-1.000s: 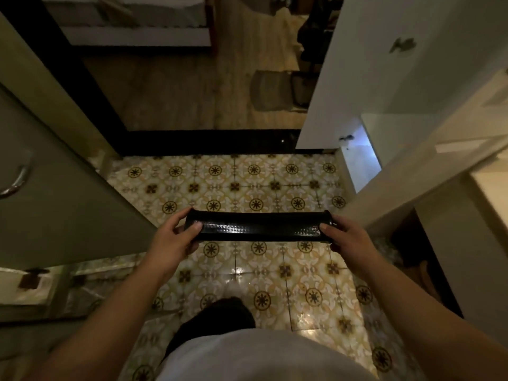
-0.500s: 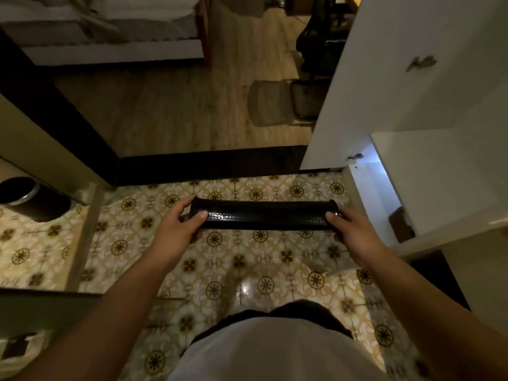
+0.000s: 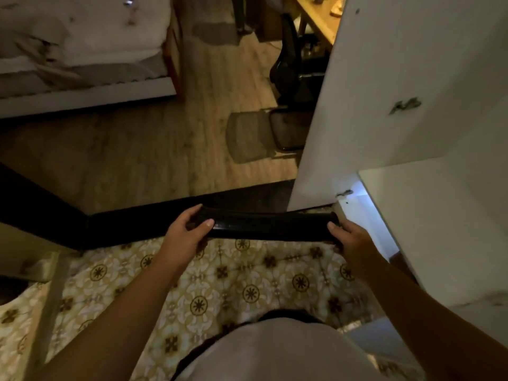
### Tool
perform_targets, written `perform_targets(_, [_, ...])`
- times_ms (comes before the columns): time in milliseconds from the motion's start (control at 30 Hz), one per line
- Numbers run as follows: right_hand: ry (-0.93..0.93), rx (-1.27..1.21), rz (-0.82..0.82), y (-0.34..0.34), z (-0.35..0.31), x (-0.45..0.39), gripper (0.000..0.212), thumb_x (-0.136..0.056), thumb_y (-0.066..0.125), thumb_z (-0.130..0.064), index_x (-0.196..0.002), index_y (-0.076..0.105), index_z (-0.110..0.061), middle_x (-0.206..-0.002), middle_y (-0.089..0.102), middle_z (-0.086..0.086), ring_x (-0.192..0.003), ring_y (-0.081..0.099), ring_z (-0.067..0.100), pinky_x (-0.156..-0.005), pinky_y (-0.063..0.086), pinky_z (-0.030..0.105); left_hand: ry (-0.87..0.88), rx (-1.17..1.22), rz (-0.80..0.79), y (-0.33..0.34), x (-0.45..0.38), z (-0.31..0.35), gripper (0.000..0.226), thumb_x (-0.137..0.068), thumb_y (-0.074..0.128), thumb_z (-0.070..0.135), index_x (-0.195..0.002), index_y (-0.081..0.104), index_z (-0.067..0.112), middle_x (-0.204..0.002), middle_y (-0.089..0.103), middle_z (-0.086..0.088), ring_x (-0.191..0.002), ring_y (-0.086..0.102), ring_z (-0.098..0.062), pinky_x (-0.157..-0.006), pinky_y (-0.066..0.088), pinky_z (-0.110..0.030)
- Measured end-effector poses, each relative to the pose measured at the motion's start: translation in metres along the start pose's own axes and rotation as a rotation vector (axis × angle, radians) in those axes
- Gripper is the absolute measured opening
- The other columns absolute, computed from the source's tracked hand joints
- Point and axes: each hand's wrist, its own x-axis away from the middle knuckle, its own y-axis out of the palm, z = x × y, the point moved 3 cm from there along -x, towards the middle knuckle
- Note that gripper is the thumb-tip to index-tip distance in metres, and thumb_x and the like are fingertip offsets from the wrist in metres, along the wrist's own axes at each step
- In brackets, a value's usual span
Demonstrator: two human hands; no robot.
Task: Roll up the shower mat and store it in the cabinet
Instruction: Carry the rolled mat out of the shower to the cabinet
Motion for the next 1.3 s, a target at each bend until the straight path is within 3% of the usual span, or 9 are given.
perform_targets(200, [0.043,0.008,0.183,-0.036,-0.01,-0.048,0.032,-0.092,0.063,-0.029,-0.121,0.065,-0.016,-0.095,0.068,0.014,-0.077,0.06,0.03,-0.063,0.047,0.037,-0.081,-0.047,-0.145,0.051,-0.094,0.023,0.043,-0.085,0.071,0.025,-0.125,0.057,0.029,-0.115,0.062,-0.004,-0.099,0.065,-0.024,-0.083,0.056,-0.043])
perform_targets(333, [0.104,-0.071,0.37,-0.058,-0.003,-0.066,0.038,-0.092,0.063,-0.029,-0.129,0.059,-0.017,-0.102,0.069,0.008,-0.09,0.066,0.034,-0.08,0.055,0.048,-0.089,-0.111,-0.303,0.104,-0.165,0.044,0.043,-0.086,0.069,0.024,-0.126,0.057,0.028,-0.115,0.064,-0.007,-0.096,0.066,-0.023,-0.069,0.054,-0.033])
perform_targets(433, [0.127,-0.126,0.508,-0.067,0.004,-0.072,0.035,-0.091,0.064,-0.033,-0.123,0.064,-0.021,-0.097,0.07,0.002,-0.082,0.066,0.021,-0.065,0.051,0.033,-0.068,-0.177,-0.466,0.149,-0.212,0.064,0.033,-0.087,0.068,0.023,-0.115,0.06,0.039,-0.108,0.066,-0.005,-0.092,0.068,-0.023,-0.067,0.056,-0.032])
perform_targets(500, [0.15,-0.207,0.616,-0.069,0.006,-0.075,0.029,-0.087,0.067,-0.038,-0.115,0.068,-0.029,-0.098,0.07,-0.001,-0.081,0.067,0.013,-0.064,0.048,0.027,-0.049,-0.225,-0.586,0.18,-0.242,0.078,0.033,-0.088,0.067,0.021,-0.114,0.06,0.039,-0.103,0.068,-0.006,-0.089,0.069,-0.025,-0.068,0.057,-0.034])
perform_targets(600, [0.125,-0.312,0.758,-0.062,-0.002,-0.073,0.024,-0.082,0.069,-0.044,-0.104,0.072,-0.037,-0.1,0.071,-0.003,-0.084,0.067,0.012,-0.066,0.046,0.027,-0.004,-0.288,-0.742,0.223,-0.278,0.099,0.039,-0.088,0.067,0.019,-0.125,0.058,0.027,-0.099,0.069,-0.006,-0.082,0.071,-0.02,-0.063,0.056,-0.03])
perform_targets(700, [0.124,-0.379,0.876,-0.049,-0.008,-0.069,0.033,-0.08,0.069,-0.046,-0.11,0.07,-0.033,-0.104,0.073,0.001,-0.09,0.069,0.018,-0.071,0.052,0.034,0.012,-0.369,-0.889,0.261,-0.307,0.112,0.034,-0.088,0.066,0.02,-0.12,0.06,0.03,-0.1,0.07,-0.002,-0.082,0.071,-0.016,-0.06,0.056,-0.027])
perform_targets(800, [0.152,-0.414,0.974,-0.039,-0.008,-0.061,0.028,-0.089,0.065,-0.037,-0.116,0.067,-0.029,-0.099,0.073,0.0,-0.084,0.068,0.014,-0.066,0.052,0.031,0.013,-0.424,-1.006,0.294,-0.319,0.118,0.031,-0.088,0.066,0.023,-0.113,0.059,0.041,-0.105,0.069,0.004,-0.087,0.07,-0.016,-0.061,0.054,-0.026])
perform_targets(1000, [0.169,-0.525,1.149,-0.036,0.004,-0.046,0.025,-0.092,0.063,-0.028,-0.116,0.066,-0.025,-0.097,0.069,0.001,-0.083,0.063,0.018,-0.064,0.045,0.031,-0.021,-0.468,-1.123,0.351,-0.314,0.114,0.039,-0.087,0.067,0.021,-0.124,0.056,0.03,-0.112,0.065,-0.005,-0.095,0.067,-0.025,-0.08,0.054,-0.042])
perform_targets(1300, [0.148,-0.598,1.201,-0.057,0.022,-0.023,0.028,-0.092,0.062,-0.027,-0.12,0.065,-0.023,-0.1,0.069,-0.002,-0.084,0.064,0.011,-0.064,0.046,0.025,-0.071,-0.515,-1.203,0.394,-0.29,0.097,0.042,-0.087,0.067,0.02,-0.127,0.055,0.026,-0.111,0.064,-0.01,-0.1,0.065,-0.032,-0.074,0.052,-0.036])
